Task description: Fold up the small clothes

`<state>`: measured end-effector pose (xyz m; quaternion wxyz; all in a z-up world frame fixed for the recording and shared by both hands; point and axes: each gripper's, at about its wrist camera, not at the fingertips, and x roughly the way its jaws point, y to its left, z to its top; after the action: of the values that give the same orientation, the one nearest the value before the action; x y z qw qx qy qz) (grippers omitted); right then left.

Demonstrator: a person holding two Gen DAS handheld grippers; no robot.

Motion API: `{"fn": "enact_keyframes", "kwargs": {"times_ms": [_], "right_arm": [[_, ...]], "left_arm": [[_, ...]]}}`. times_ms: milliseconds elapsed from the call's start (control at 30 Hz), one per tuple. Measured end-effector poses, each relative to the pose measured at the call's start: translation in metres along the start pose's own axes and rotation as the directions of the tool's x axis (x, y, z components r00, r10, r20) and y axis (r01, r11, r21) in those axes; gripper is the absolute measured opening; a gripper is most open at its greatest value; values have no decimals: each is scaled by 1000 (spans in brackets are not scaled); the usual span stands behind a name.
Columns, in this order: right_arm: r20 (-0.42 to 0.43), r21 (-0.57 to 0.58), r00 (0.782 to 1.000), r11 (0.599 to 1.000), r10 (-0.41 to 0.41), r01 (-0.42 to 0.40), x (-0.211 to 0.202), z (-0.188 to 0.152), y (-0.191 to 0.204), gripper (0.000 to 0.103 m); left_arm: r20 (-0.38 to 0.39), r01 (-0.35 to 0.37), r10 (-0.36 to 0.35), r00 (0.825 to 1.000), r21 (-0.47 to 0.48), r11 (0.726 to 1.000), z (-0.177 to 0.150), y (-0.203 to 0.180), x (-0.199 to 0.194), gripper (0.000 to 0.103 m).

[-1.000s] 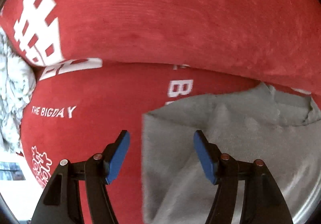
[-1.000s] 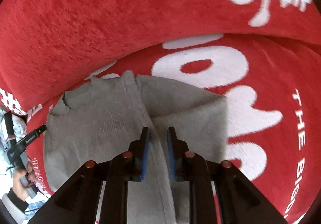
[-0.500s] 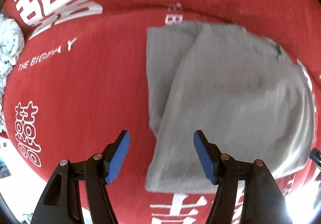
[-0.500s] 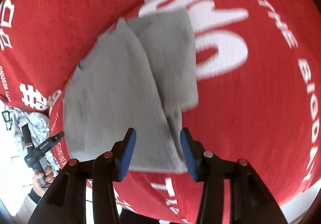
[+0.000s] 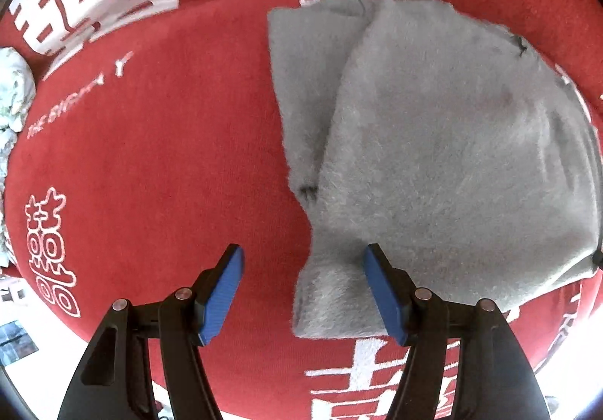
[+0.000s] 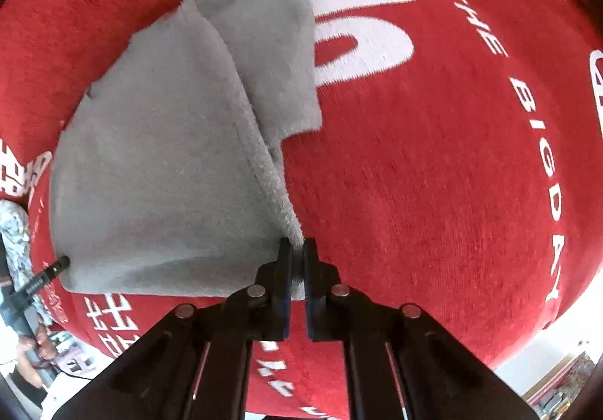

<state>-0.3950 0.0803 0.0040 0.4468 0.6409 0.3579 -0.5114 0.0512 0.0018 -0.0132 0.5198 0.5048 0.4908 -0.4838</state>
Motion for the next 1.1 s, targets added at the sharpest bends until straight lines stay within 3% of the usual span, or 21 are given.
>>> {"fn": "enact_keyframes", "kwargs": {"times_ms": [100, 167, 300, 433, 500, 567, 633, 667, 733, 767, 867, 933, 967, 1067, 1100], "right_arm": [[81, 18, 996, 999, -29, 28, -26, 5, 2, 6], [119, -12, 993, 1000, -2, 4, -37, 9, 9, 6], [91, -87, 995, 996, 30, -22, -28, 22, 35, 6], [28, -93, 999, 995, -33, 36, 8, 31, 43, 6], [19, -73, 999, 997, -35, 36, 17, 33, 37, 5], [28, -82, 999, 996, -36, 38, 13, 32, 35, 5], [39, -89, 997, 993, -73, 76, 6, 30, 33, 5], [43, -78, 996, 994, -73, 76, 3, 29, 38, 10], [44, -48, 999, 999, -21, 23, -7, 21, 39, 15], [33, -30, 998, 998, 55, -54, -11, 15, 43, 23], [-11, -11, 968, 968, 252, -252, -15, -10, 65, 58], [-73, 0, 930, 933, 359, -360, -5, -32, 86, 61], [-127, 37, 897, 906, 423, -422, 8, -47, 98, 61], [-213, 172, 826, 853, 521, -494, 53, -80, 125, 61], [-214, 209, 816, 841, 537, -499, 65, -87, 129, 61]], "left_arm": [[23, 15, -15, 1000, 6, 1000, 4, 8, -15, 67], [43, 39, -40, 998, 23, 999, 6, 8, -25, 67], [38, 98, -102, 994, 90, 991, 4, -10, -26, 67], [29, 40, -43, 999, 118, 992, 8, -29, 2, 67], [36, -17, 13, 999, 107, 994, 14, -22, 17, 69], [50, 1, -3, 999, 59, 998, 18, -8, 15, 71], [49, -25, 23, 999, 40, 999, 19, 7, 10, 71], [51, -27, 26, 998, 29, 999, 18, 16, 6, 71], [41, 7, -7, 999, 9, 1000, 14, 32, -4, 71], [32, 27, -27, 999, 3, 1000, 12, 37, -6, 71], [-15, 115, -115, 993, -5, 993, 2, 48, -8, 71], [-51, 178, -178, 983, -13, 984, -6, 50, -6, 71], [-69, 216, -217, 974, -15, 976, -10, 50, -3, 71], [-86, 257, -256, 963, -9, 966, -23, 38, -4, 71], [-84, 267, -266, 960, -5, 964, -24, 37, -4, 65]]}}
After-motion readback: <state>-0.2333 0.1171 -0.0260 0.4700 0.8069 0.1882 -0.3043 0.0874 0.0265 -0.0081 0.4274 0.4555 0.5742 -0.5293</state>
